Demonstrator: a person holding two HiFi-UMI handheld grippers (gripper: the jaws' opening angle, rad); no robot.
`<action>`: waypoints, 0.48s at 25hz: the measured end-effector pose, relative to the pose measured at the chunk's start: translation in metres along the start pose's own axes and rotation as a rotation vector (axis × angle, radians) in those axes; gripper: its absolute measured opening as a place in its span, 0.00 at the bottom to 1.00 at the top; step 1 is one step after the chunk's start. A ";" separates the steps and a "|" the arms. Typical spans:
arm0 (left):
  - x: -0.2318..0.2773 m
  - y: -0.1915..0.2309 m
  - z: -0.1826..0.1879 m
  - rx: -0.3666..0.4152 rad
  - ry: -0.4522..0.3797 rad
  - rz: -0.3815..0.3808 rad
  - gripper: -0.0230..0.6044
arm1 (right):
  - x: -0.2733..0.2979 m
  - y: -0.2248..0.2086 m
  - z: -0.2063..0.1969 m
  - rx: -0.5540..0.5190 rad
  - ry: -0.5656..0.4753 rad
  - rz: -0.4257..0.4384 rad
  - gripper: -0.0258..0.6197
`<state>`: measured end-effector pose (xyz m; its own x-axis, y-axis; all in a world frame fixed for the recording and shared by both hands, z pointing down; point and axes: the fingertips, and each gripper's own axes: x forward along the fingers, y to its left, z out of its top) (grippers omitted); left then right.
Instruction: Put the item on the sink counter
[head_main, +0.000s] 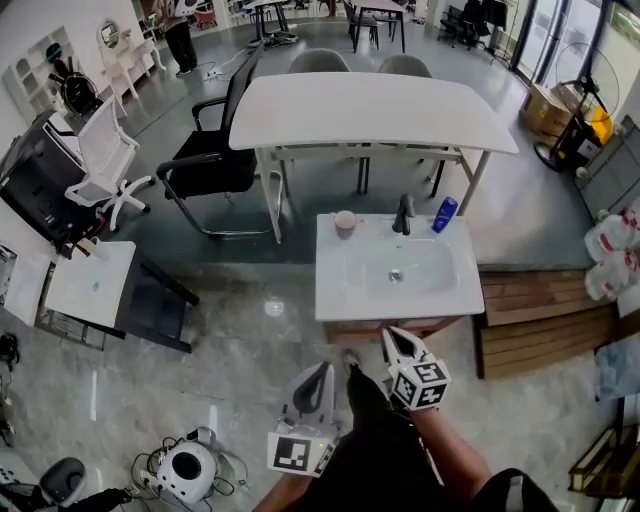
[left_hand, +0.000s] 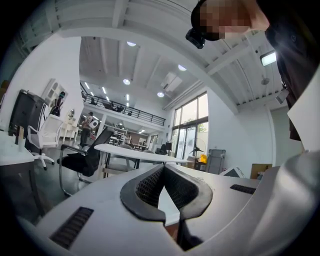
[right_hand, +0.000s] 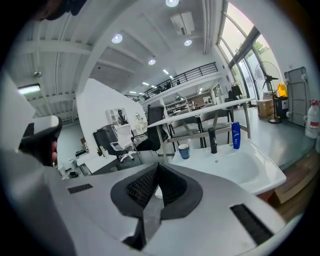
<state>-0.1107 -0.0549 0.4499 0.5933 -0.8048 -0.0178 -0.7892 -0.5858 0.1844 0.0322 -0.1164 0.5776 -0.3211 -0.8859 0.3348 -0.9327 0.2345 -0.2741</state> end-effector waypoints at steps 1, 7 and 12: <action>-0.011 -0.007 -0.002 -0.007 0.006 -0.002 0.06 | -0.014 0.007 -0.003 0.004 -0.007 0.001 0.06; -0.053 -0.032 0.002 -0.007 0.003 0.001 0.06 | -0.081 0.035 -0.001 0.005 -0.057 0.002 0.06; -0.066 -0.054 0.005 0.026 0.000 -0.005 0.06 | -0.125 0.037 0.009 0.000 -0.100 -0.014 0.06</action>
<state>-0.1082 0.0293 0.4365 0.5968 -0.8022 -0.0190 -0.7904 -0.5918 0.1585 0.0392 -0.0006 0.5179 -0.2901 -0.9245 0.2472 -0.9369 0.2216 -0.2704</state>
